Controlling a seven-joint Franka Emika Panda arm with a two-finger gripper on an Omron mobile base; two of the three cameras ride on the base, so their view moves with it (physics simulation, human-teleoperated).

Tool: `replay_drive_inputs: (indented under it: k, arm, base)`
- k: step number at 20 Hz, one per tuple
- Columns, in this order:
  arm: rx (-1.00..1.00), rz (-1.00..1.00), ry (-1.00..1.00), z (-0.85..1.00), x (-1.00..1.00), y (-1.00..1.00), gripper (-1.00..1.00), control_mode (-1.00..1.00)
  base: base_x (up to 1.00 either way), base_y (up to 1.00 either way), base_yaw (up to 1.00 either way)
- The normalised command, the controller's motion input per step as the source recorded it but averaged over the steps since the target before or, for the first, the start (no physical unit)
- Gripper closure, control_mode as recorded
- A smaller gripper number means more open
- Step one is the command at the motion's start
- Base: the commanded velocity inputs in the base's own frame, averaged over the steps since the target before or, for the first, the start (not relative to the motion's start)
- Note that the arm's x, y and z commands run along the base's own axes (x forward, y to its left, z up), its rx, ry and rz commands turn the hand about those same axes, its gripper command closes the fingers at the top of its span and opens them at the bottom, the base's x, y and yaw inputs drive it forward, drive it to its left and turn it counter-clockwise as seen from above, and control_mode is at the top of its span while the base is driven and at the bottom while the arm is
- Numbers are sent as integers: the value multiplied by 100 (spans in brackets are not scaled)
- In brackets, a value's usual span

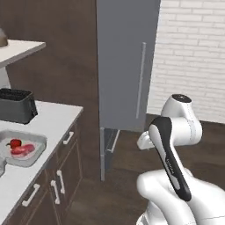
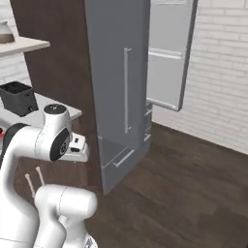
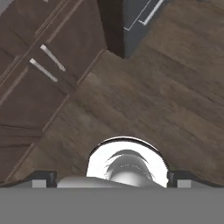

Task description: Place one bell pepper and one steak in each tupperware on the nearby counter, to pack two identical lunches.

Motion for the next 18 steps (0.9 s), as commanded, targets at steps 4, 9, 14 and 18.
replay_drive_inputs:
  k: [4, 9, 14, 18]
  arm:
    - [0, 0, 0, 0, 0, 0, -100, 100]
    - [0, 0, 0, 0, 0, 0, -100, 100]
    - [0, 0, 0, 0, 0, 0, -100, 100]
    - [0, 0, 0, 0, 0, 0, -100, 100]
  base:
    - [13, -29, -87]
    - [80, -40, -44]
    - [100, -30, -2]
    - [100, -30, 1]
